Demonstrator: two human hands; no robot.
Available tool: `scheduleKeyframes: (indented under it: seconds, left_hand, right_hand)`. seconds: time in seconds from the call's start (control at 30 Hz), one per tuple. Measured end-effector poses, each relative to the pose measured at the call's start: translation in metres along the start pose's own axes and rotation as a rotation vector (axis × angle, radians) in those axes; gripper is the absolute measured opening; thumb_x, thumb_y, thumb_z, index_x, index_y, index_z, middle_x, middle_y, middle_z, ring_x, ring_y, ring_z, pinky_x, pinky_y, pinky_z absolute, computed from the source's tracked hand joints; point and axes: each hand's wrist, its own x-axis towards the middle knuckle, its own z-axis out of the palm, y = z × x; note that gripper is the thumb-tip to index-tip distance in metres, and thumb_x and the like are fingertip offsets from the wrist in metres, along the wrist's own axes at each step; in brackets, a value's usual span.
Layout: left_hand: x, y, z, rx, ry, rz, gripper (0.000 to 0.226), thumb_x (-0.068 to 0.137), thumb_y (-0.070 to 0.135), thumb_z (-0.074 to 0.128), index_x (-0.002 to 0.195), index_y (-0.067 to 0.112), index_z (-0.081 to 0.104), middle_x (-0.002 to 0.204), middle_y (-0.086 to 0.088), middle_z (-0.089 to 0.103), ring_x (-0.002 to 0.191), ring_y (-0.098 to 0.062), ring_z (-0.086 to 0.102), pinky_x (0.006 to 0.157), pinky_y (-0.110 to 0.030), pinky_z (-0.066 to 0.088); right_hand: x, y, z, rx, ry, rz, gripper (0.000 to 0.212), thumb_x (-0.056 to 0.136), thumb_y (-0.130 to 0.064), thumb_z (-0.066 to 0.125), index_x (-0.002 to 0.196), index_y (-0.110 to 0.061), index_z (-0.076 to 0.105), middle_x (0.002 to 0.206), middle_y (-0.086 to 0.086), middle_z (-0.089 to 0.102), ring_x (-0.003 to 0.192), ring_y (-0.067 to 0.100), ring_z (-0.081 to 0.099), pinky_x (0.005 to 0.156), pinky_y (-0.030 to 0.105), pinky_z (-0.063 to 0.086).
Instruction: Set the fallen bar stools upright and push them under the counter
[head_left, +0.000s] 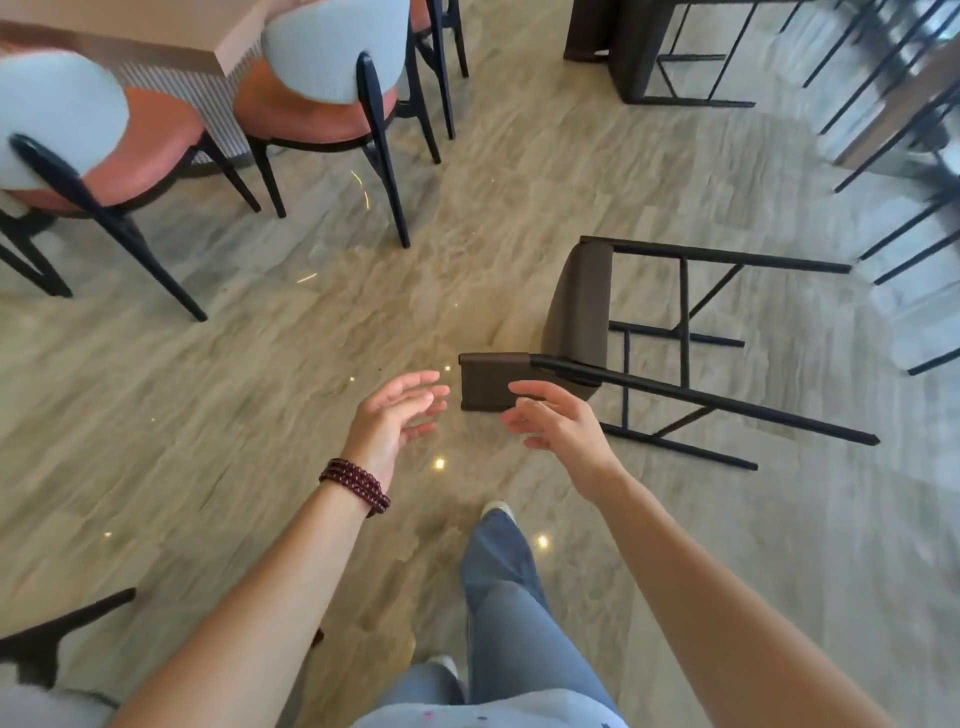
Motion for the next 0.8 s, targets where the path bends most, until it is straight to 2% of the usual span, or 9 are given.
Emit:
scheduleKeyframes:
  seconds: [0.2,0.3,0.47,0.53,0.7,0.8]
  left_hand:
    - [0.125,-0.017,0.013,-0.069,0.099,-0.135,0.025,0.087,0.002,0.053,0.103,0.017,0.066,0.109,-0.005,0.068,0.097,-0.018,0.063,0.076,-0.03,0.05]
    - [0.182,-0.042,0.014,-0.082,0.128,-0.231,0.025,0.088,0.005,0.053,0.104,0.02,0.065,0.112,-0.003,0.067,0.104,-0.019,0.061,0.078,-0.031,0.049]
    - [0.272,-0.104,0.007,-0.1,0.157,-0.313,0.023,0.089,0.01,0.053,0.105,0.024,0.063,0.116,0.0,0.062,0.109,-0.019,0.058,0.093,-0.039,0.045]
    - [0.304,-0.135,0.003,-0.115,0.159,-0.343,0.025,0.092,0.013,0.051,0.113,0.022,0.06,0.121,-0.002,0.057,0.112,-0.022,0.055,0.098,-0.042,0.043]
    - [0.367,-0.209,-0.011,-0.183,0.183,-0.424,0.038,0.099,0.027,0.042,0.135,0.016,0.044,0.132,-0.008,0.051,0.115,-0.026,0.052,0.101,-0.045,0.04]
    - [0.387,-0.238,-0.021,-0.24,0.175,-0.459,0.041,0.1,0.03,0.038,0.138,0.014,0.041,0.135,-0.01,0.049,0.109,-0.025,0.053,0.101,-0.044,0.039]
  right_hand:
    - [0.145,-0.003,-0.017,-0.272,0.01,0.019,0.026,0.089,-0.018,0.061,0.114,-0.023,0.064,0.09,-0.005,0.071,0.084,0.012,0.064,0.069,0.02,0.047]
    - [0.212,0.018,-0.017,-0.43,0.004,-0.003,0.034,0.088,-0.015,0.059,0.122,-0.019,0.061,0.098,-0.002,0.069,0.094,0.014,0.064,0.078,0.024,0.049]
    - [0.313,0.08,0.0,-0.872,-0.098,-0.119,0.042,0.086,-0.013,0.056,0.128,-0.019,0.055,0.118,0.008,0.064,0.11,0.028,0.055,0.089,0.032,0.046]
    - [0.348,0.113,0.014,-1.053,-0.162,-0.17,0.044,0.087,-0.014,0.056,0.131,-0.019,0.053,0.121,0.011,0.061,0.113,0.033,0.051,0.094,0.037,0.043]
    - [0.423,0.194,0.059,-1.498,-0.253,-0.235,0.055,0.088,-0.018,0.059,0.139,-0.016,0.038,0.139,0.011,0.046,0.131,0.031,0.039,0.109,0.041,0.029]
    - [0.454,0.222,0.074,-1.69,-0.248,-0.205,0.06,0.086,-0.018,0.064,0.139,-0.014,0.034,0.138,0.014,0.045,0.129,0.032,0.042,0.106,0.046,0.032]
